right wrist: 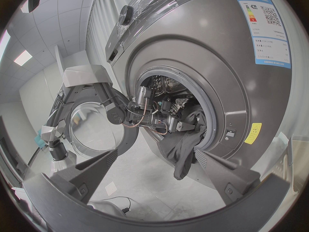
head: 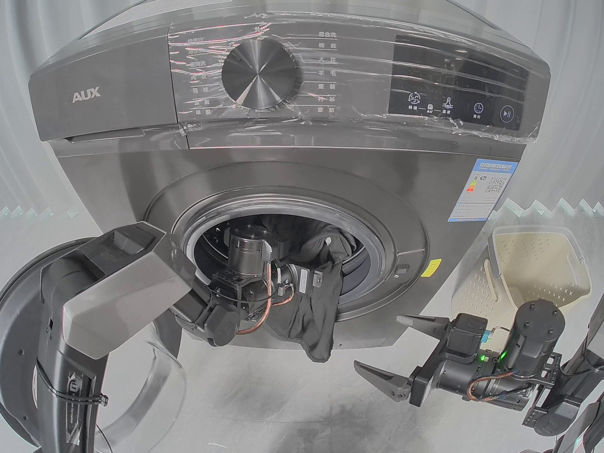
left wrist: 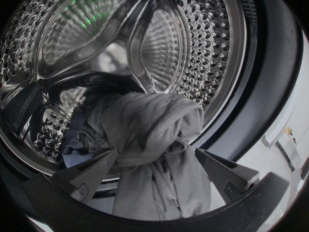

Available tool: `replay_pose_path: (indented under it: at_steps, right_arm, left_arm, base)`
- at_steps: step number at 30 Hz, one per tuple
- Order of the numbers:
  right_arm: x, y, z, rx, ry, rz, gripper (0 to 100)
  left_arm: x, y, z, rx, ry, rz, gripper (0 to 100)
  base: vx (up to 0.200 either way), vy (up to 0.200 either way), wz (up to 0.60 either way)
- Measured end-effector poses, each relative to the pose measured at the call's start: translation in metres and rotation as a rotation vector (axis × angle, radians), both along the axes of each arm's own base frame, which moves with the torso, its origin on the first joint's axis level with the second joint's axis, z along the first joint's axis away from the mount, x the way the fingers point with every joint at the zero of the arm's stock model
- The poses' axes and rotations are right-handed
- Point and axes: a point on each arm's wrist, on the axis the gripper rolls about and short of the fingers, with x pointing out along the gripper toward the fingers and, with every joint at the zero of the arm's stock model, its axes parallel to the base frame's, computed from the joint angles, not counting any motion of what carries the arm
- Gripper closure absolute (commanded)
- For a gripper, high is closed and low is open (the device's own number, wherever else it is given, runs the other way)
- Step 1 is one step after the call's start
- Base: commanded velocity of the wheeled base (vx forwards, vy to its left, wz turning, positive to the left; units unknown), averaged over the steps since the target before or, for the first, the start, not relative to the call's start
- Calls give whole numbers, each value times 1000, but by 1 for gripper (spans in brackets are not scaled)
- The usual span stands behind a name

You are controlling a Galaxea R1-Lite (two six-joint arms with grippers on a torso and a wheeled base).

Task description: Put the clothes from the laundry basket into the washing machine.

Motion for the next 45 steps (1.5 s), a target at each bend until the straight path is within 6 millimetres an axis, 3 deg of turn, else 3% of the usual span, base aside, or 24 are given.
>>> replay_pose_path:
  at_steps: [5, 14, 15, 23, 30, 45]
  right_arm:
    - [0, 0, 0, 0, 0, 1, 0]
    - [0, 1, 0, 0, 0, 2, 0]
    - [0, 1, 0, 1, -1, 2, 0]
    - [1, 1, 0, 2, -2, 2, 0]
    - [1, 2, 0, 3, -4, 2, 0]
    - [2, 2, 1, 7, -6, 2, 0]
  left_arm:
    - [-5, -10, -5, -1, 7, -45, 0]
    - [12, -21, -19, -16, -20, -45, 0]
    - [13, -22, -21, -15, -19, -45, 100]
    - [16, -27, -37, -6, -9, -49, 100]
    - [19, -28, -36, -28, -38, -43, 100]
    - [79, -14, 37, -209, -335, 144, 100]
  base:
    - [0, 0, 0]
    - [0, 0, 0]
    - [0, 0, 0]
    - [0, 0, 0]
    - [0, 0, 0]
    - [0, 0, 0]
